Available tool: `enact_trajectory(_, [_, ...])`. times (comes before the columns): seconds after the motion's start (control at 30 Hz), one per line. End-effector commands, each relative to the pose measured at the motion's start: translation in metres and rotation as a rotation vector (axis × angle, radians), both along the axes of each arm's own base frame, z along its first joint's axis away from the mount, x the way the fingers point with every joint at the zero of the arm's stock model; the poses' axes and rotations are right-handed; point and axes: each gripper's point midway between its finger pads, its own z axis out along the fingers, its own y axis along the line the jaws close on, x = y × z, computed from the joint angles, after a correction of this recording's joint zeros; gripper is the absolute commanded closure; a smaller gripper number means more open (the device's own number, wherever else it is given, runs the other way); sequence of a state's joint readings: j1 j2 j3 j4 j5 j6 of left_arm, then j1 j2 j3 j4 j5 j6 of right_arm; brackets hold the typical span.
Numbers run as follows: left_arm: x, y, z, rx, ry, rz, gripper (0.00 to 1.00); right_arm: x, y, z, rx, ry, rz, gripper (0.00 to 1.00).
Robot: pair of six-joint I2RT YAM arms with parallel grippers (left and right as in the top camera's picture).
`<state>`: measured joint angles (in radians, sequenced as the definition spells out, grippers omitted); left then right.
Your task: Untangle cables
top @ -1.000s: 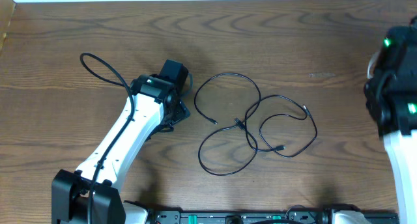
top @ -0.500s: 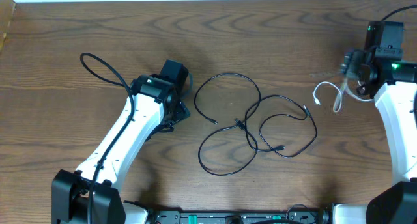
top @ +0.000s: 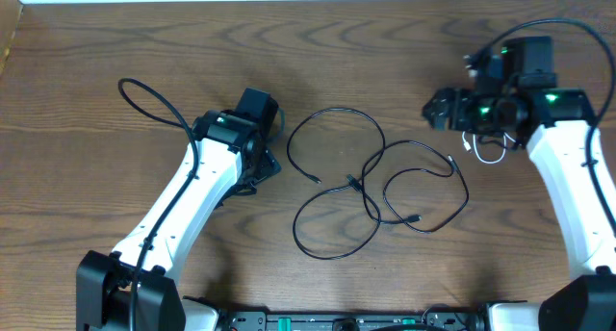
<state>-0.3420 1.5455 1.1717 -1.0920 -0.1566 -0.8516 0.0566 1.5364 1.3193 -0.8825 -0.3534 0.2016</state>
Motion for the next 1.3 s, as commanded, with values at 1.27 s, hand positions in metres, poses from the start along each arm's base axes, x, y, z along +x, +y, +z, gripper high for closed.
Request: enact_trajectory(1.27, [0.003, 0.002, 0.004, 0.009, -0.013, -0.003, 0.02, -0.228, 0.193, -0.146, -0.132, 0.029, 1.063, 0.12])
